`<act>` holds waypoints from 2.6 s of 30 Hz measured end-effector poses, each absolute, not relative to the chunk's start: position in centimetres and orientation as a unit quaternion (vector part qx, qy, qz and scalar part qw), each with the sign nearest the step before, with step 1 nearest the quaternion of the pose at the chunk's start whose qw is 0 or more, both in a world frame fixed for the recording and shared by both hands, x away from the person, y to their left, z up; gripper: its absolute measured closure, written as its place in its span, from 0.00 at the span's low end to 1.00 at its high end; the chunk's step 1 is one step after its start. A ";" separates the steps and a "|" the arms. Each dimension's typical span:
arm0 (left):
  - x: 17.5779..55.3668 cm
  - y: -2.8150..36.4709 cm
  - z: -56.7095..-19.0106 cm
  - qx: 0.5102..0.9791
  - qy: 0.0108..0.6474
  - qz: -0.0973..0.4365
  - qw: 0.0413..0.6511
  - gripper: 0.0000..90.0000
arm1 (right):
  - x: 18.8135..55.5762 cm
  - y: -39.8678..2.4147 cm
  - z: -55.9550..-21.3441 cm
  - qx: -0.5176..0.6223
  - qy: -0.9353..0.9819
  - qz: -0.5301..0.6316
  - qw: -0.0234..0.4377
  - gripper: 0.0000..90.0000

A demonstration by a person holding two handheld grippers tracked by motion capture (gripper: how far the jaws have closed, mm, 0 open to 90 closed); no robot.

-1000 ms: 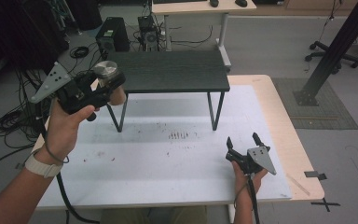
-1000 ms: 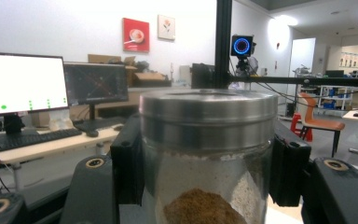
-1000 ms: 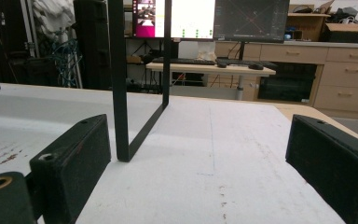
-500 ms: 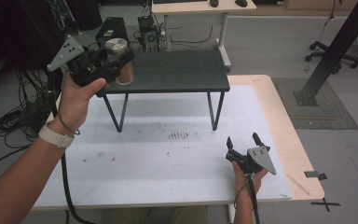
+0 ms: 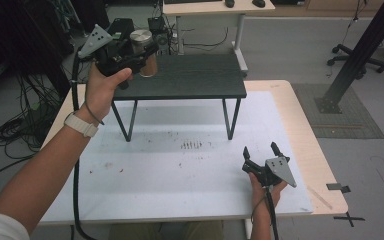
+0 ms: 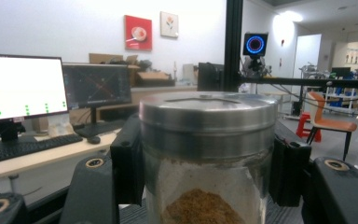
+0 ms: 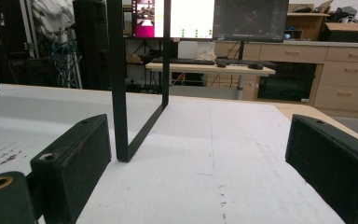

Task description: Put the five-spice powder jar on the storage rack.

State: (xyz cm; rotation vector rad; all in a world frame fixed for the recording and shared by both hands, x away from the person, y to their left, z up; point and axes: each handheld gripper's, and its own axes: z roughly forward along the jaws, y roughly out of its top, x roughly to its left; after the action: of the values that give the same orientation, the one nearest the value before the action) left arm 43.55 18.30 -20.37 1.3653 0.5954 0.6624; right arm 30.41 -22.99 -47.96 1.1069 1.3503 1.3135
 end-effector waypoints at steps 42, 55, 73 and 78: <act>50.4 16.5 -26.2 0.616 0.290 0.307 0.665 0.47 | 30.4 -23.0 -48.0 0.446 0.552 0.533 0.461 0.08; 50.3 16.3 -26.3 0.620 0.285 0.313 0.661 0.47 | 30.4 -22.9 -48.0 0.444 0.551 0.533 0.463 0.08; 50.2 16.3 -26.3 0.620 0.286 0.314 0.659 0.47 | 30.4 -22.9 -48.0 0.443 0.552 0.533 0.463 0.08; 50.2 16.3 -26.3 0.620 0.286 0.314 0.659 0.47 | 30.4 -22.9 -48.0 0.443 0.553 0.533 0.463 0.08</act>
State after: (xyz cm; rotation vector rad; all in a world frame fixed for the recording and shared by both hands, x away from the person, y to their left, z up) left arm 50.24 16.28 -26.34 1.4039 0.6469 0.7108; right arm 30.37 -22.92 -47.97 1.0882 1.3583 1.3098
